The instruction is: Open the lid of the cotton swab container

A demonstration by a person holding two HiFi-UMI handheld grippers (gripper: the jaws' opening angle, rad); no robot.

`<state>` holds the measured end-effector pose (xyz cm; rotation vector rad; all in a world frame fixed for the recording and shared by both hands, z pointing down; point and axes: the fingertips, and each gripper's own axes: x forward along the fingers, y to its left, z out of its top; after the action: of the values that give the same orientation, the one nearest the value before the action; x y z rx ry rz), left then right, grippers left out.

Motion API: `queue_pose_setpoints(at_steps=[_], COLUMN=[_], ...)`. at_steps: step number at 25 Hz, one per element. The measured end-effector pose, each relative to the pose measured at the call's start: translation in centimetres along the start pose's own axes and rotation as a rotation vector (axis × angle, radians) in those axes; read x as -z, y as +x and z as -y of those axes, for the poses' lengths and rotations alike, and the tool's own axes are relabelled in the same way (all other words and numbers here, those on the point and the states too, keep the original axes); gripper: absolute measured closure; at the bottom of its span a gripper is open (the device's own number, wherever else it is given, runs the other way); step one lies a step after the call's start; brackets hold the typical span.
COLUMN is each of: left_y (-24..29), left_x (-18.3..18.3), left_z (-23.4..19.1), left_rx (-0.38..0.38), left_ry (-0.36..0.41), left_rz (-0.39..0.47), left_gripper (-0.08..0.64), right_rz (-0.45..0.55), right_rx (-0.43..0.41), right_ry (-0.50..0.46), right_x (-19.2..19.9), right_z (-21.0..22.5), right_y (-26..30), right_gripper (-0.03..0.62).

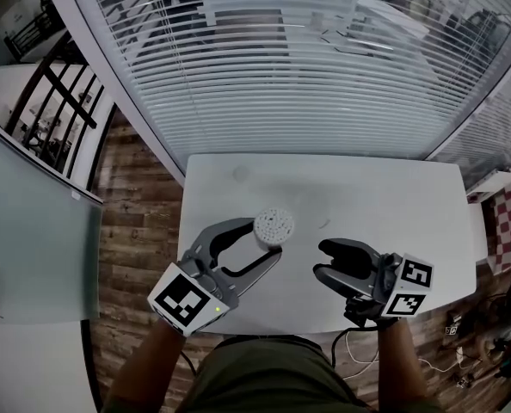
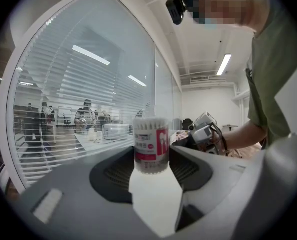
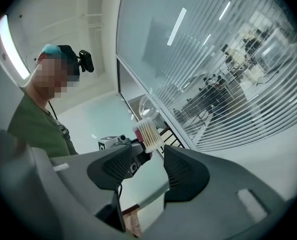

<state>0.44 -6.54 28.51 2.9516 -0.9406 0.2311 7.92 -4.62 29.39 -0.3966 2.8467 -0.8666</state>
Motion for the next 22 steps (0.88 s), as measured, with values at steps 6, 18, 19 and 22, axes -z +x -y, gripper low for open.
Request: queue_pose_setpoints(at_steps=[6, 18, 19, 22], left_y=[0.1, 0.4, 0.4, 0.3], left_x=[0.1, 0.4, 0.4, 0.3], left_z=[0.0, -0.3, -0.3, -0.4], left_rx=[-0.002, 0.003, 0.002, 0.001], left_ry=[0.000, -0.006, -0.009, -0.011], left_rz=[0.006, 0.008, 0.009, 0.015], left_gripper=[0.334, 0.334, 0.334, 0.334], right_rz=[-0.004, -0.001, 0.000, -0.001], right_rx=[0.005, 0.026, 0.028, 0.031], right_ry=[0.003, 0.020, 0.021, 0.024], right_x=[0.2, 0.5, 0.5, 0.5], right_z=[0.4, 1.1, 1.2, 1.2], right_y=[0.0, 0.1, 0.1, 0.2], right_gripper=[0.379, 0.399, 0.399, 0.399])
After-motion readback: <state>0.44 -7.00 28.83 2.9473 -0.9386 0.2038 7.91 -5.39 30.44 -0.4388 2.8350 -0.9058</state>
